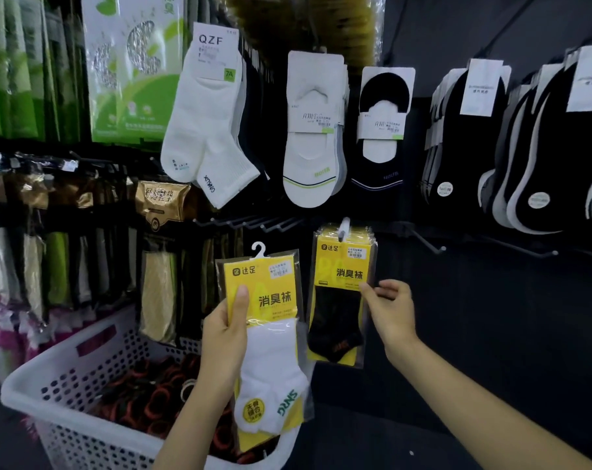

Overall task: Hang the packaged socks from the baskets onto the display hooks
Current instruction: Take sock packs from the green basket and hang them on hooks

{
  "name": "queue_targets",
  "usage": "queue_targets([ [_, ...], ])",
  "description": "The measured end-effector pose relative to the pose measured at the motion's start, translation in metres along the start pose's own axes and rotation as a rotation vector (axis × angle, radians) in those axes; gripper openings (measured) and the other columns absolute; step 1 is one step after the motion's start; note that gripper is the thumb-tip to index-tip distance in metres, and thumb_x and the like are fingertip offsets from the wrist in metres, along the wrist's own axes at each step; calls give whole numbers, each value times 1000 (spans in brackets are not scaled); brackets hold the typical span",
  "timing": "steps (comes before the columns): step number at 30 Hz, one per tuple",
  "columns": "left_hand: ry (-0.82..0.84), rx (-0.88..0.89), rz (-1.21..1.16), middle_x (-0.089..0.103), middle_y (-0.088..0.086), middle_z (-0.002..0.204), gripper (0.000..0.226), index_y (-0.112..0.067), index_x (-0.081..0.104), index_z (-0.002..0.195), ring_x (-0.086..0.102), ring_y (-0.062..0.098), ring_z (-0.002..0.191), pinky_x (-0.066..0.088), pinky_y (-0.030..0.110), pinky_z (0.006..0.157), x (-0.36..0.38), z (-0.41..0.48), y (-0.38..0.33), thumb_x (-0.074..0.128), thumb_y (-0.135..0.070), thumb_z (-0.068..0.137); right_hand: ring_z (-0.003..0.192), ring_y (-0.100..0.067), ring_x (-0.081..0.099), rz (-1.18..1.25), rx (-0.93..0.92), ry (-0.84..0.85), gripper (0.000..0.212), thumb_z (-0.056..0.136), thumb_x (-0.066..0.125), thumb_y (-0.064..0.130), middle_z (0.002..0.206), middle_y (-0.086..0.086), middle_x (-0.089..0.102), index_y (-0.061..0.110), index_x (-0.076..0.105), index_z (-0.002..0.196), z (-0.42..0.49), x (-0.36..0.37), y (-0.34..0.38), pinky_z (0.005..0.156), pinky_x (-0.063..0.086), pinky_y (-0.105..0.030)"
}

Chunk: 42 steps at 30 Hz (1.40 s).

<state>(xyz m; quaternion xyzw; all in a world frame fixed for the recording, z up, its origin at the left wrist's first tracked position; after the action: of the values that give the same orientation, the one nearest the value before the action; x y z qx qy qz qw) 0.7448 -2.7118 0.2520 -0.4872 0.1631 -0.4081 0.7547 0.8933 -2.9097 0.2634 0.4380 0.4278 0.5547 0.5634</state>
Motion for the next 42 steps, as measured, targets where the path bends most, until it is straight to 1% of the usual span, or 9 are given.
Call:
queue_targets([
  [3, 81, -22, -23, 73, -14, 71, 35, -23, 69, 80, 68, -3, 66, 44, 4, 55, 20, -7, 3, 45, -48, 87, 99, -10, 64, 62, 16, 351, 22, 90, 58, 37, 107, 2, 66, 21, 60, 106, -37, 16, 3, 86, 51, -25],
  [6, 171, -71, -80, 76, -3, 81, 37, -16, 72, 89, 72, 8, 74, 52, 13, 58, 39, -13, 10, 49, -44, 84, 87, -6, 69, 108, 17, 542, 21, 90, 60, 30, 101, 2, 73, 18, 65, 106, -62, 24, 4, 70, 53, -18],
  [14, 326, -73, -102, 73, -13, 101, 49, -27, 53, 122, 70, 7, 93, 53, 16, 68, 61, -17, 13, 51, -49, 78, 79, -10, 71, 237, -97, 171, 9, 92, 59, 16, 89, 0, 75, 14, 67, 95, -41, -8, 15, 67, 57, -21],
  [20, 363, -123, -5, 66, -14, 115, 71, -36, 32, 141, 62, 1, 107, 50, 30, 95, 65, -24, 31, 50, -59, 77, 63, 1, 63, 100, -141, 158, 12, 93, 59, 18, 71, 10, 69, 14, 65, 83, -16, 8, 24, 55, 46, -9],
  [25, 329, -226, 34, 59, -17, 121, 62, -40, 34, 138, 59, -6, 106, 49, 14, 80, 65, -30, 64, 51, -56, 80, 77, -22, 51, 85, 55, 102, 38, 90, 63, 26, 87, -32, 58, -11, 58, 88, 3, 19, 3, 71, 42, -33],
  [29, 337, -300, 116, 50, -37, 111, 29, -46, 42, 122, 51, -26, 94, 41, -2, 70, 63, -56, 104, 48, -38, 94, 88, -24, 60, 73, 232, 80, 20, 90, 64, 26, 95, -12, 64, 8, 62, 85, 1, 7, -33, 82, 50, -35],
  [33, 328, -473, 234, 42, -9, 138, 55, -24, 32, 145, 43, 4, 119, 37, 9, 80, 45, -81, 139, 47, -42, 95, 109, -25, 60, -26, 309, 88, 10, 91, 62, 22, 112, -10, 65, 12, 63, 94, -27, -30, -82, 98, 48, -37],
  [37, 391, -410, 359, 48, -5, 139, 46, -19, 47, 136, 43, 3, 122, 35, 20, 101, 46, -116, 149, 53, -37, 94, 105, -22, 62, -115, 423, 216, 6, 92, 61, 18, 108, -7, 66, 16, 65, 95, -77, -79, -139, 95, 48, -37],
  [42, 575, -318, 531, 52, -16, 126, 43, -24, 50, 132, 46, 0, 118, 37, 19, 102, 62, -185, 172, 53, -41, 93, 92, -18, 65, -231, 635, 365, 7, 93, 58, 13, 102, -6, 67, 13, 65, 93, -152, -160, -222, 80, 50, -28],
])
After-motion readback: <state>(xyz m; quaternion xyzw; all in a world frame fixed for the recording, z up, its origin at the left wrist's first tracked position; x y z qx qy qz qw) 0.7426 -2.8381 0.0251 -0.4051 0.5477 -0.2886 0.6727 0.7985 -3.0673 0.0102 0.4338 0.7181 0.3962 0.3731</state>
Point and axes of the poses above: each hand's wrist, its own z-axis towards the middle knuckle, its own x-axis out of the palm, y = z × x, the point moved 4 cm from there along z, towards the middle knuckle
